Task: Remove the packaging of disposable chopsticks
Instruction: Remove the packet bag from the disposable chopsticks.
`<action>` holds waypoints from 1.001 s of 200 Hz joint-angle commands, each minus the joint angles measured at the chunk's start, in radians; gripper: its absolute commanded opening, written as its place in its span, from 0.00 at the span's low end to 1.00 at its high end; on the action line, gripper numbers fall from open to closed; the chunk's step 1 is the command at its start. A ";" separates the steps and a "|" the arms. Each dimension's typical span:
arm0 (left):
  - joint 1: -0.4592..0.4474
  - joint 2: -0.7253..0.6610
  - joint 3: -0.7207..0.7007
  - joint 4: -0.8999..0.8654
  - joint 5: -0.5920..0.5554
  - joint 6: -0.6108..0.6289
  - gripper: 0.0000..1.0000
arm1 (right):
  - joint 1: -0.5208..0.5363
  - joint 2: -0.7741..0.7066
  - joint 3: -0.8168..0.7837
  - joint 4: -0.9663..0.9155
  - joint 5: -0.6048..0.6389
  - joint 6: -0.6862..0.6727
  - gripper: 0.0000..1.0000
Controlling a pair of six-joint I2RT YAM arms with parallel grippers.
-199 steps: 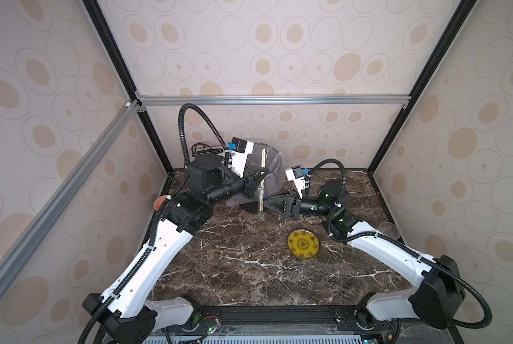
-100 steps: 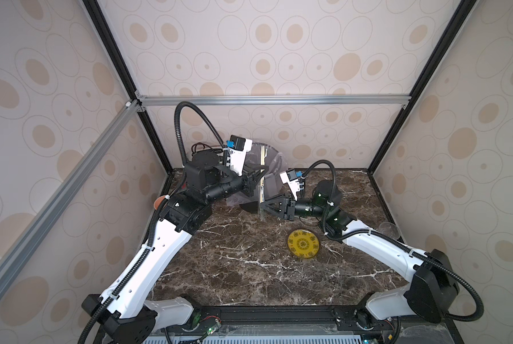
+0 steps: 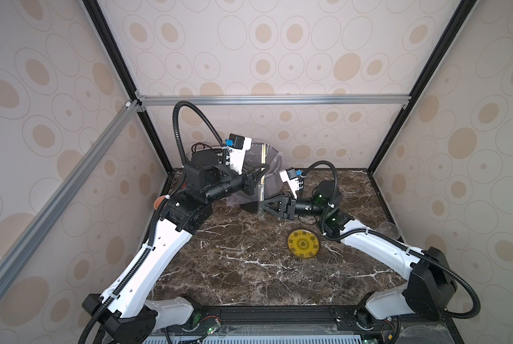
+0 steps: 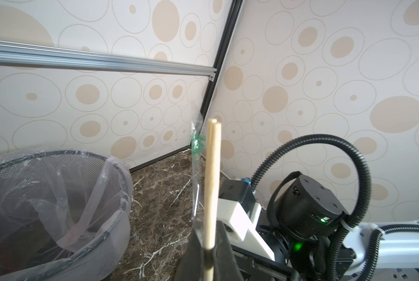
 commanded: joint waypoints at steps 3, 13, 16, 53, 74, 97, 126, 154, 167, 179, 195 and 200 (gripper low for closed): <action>-0.004 -0.013 0.009 0.019 0.030 0.003 0.00 | -0.001 0.016 0.026 0.081 -0.002 0.055 0.31; -0.004 -0.012 0.008 0.018 0.027 0.005 0.00 | 0.000 0.019 0.035 0.081 -0.011 0.055 0.26; -0.004 -0.013 0.010 0.017 0.025 0.004 0.00 | 0.000 0.020 0.037 0.082 -0.012 0.052 0.21; -0.004 -0.014 0.035 -0.020 -0.032 0.011 0.00 | -0.001 0.008 0.011 0.055 0.014 0.016 0.00; -0.002 -0.005 0.087 -0.068 -0.060 0.038 0.46 | 0.000 -0.002 -0.003 0.053 0.018 0.013 0.00; 0.000 0.022 0.161 -0.093 -0.068 0.050 0.48 | 0.000 -0.002 -0.003 0.054 0.013 0.012 0.00; 0.013 0.094 0.273 -0.153 -0.103 0.057 0.47 | 0.001 0.001 -0.001 0.055 0.008 0.012 0.00; 0.067 0.152 0.332 -0.169 -0.112 0.002 0.43 | 0.005 -0.001 -0.001 0.050 0.005 0.006 0.00; 0.077 0.166 0.344 -0.159 -0.088 -0.002 0.43 | 0.008 -0.003 0.000 0.036 0.005 -0.003 0.00; 0.077 0.177 0.356 -0.154 -0.061 0.001 0.43 | 0.008 -0.006 0.003 0.024 0.007 -0.011 0.00; 0.077 0.190 0.361 -0.135 -0.032 -0.016 0.43 | 0.008 -0.008 0.003 0.016 0.008 -0.018 0.00; 0.077 0.194 0.361 -0.128 -0.026 -0.019 0.43 | 0.008 -0.008 0.002 0.016 0.009 -0.019 0.00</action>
